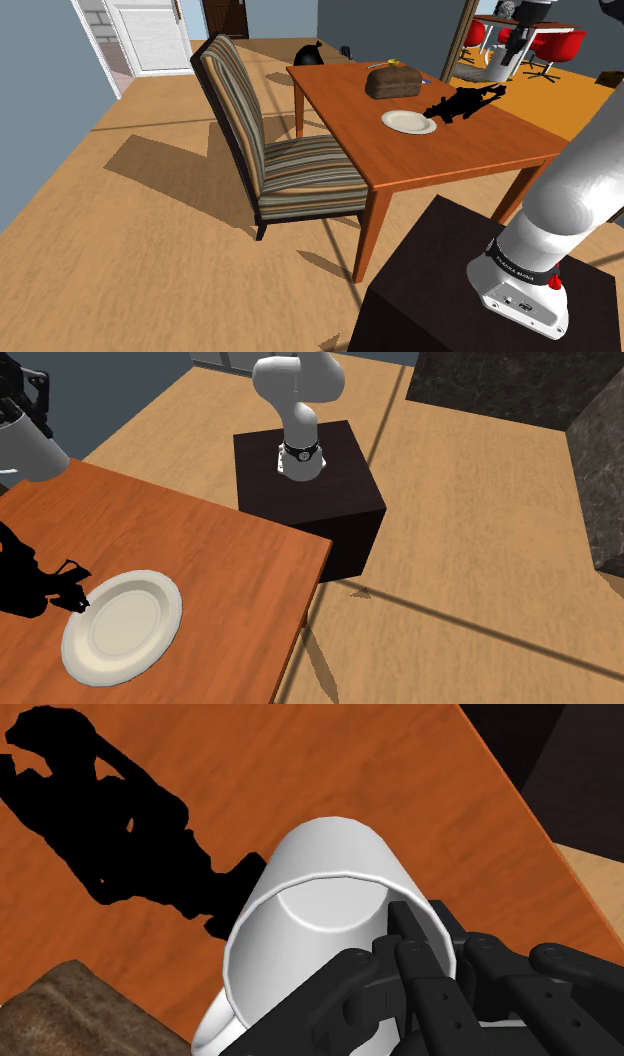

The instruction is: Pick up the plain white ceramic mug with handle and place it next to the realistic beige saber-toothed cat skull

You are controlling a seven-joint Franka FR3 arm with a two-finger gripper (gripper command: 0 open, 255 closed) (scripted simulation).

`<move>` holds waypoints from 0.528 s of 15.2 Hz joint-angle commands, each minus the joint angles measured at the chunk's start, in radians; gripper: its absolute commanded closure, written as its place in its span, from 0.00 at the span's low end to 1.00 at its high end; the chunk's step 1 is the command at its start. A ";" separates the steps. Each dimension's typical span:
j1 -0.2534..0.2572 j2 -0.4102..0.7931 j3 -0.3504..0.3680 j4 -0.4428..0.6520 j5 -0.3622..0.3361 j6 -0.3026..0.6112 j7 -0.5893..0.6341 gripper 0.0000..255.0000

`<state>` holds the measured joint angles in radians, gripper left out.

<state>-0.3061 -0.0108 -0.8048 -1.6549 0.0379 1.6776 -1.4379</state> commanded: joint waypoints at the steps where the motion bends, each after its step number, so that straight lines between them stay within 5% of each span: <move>1: -0.036 0.067 -0.038 0.055 0.052 -0.013 -0.080 1.00; 4: -0.113 0.173 -0.079 0.147 0.137 -0.045 -0.194 1.00; 8: -0.107 0.157 -0.071 0.079 0.126 0.014 -0.189 1.00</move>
<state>-0.4133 0.1478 -0.8758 -1.5599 0.1639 1.6763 -1.6242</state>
